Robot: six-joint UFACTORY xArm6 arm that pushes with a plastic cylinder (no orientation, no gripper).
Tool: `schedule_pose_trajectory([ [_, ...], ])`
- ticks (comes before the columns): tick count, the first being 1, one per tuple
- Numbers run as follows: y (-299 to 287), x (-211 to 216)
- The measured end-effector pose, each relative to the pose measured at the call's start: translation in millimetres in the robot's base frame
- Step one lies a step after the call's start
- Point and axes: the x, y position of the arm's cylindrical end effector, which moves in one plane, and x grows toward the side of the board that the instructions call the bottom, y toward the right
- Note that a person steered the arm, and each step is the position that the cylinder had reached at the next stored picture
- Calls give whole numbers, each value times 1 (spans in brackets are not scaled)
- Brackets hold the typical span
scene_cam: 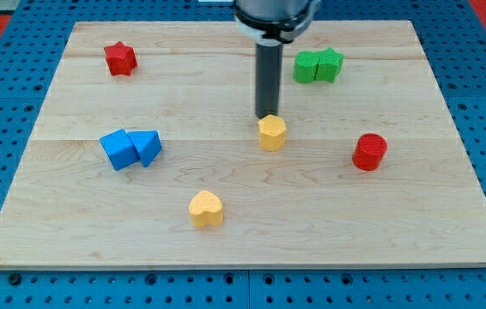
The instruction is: Move the yellow hexagon to the yellow heart
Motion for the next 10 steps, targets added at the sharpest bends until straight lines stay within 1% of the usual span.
schedule_pose_trajectory([
  [1,46,0],
  [2,6,0],
  [3,-33,32],
  [4,-20,60],
  [5,47,59],
  [6,79,64],
  [7,46,76],
  [8,-8,93],
  [10,-17,128],
])
